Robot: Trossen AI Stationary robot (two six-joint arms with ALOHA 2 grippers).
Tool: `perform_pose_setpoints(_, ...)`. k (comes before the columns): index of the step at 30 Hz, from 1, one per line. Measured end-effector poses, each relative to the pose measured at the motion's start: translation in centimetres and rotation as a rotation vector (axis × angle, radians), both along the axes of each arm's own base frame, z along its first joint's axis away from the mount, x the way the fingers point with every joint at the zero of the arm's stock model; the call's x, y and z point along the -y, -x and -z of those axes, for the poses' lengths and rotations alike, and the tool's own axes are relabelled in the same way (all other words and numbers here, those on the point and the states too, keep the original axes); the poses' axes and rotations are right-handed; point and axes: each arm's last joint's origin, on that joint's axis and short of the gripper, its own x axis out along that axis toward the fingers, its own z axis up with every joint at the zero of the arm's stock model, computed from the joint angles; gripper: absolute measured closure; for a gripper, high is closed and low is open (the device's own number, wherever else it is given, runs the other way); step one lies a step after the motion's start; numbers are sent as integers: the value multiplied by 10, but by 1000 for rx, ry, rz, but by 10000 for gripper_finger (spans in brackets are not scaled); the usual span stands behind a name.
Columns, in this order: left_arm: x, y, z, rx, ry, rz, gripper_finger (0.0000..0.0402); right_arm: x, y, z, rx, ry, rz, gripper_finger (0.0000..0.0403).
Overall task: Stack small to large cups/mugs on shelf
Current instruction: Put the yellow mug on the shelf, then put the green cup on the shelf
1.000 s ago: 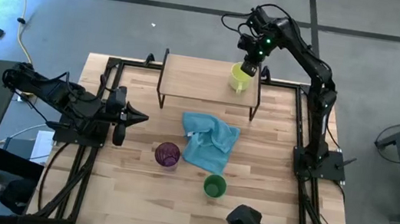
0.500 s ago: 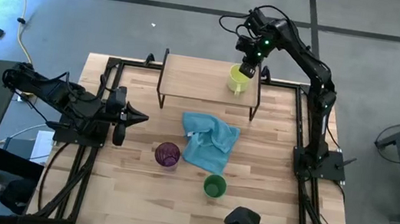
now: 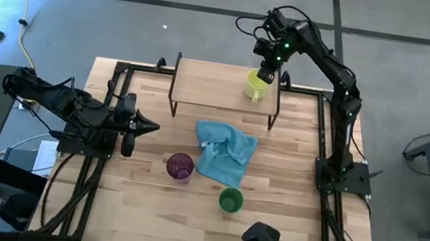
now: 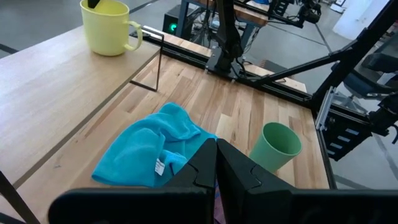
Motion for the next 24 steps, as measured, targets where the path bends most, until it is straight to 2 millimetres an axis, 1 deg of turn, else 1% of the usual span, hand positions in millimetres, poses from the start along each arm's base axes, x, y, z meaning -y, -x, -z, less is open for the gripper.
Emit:
perform_pose_setpoints(7,0,0,0,0,0,0,401,0,0,2,-6,-14,-2,359)
perform_pose_setpoints(10,0,0,0,-1,0,0,401,0,0,2,-6,-14,-2,348)
perform_pose_setpoints(24,0,0,0,0,-1,1,401,0,0,2,-4,-18,13,345)
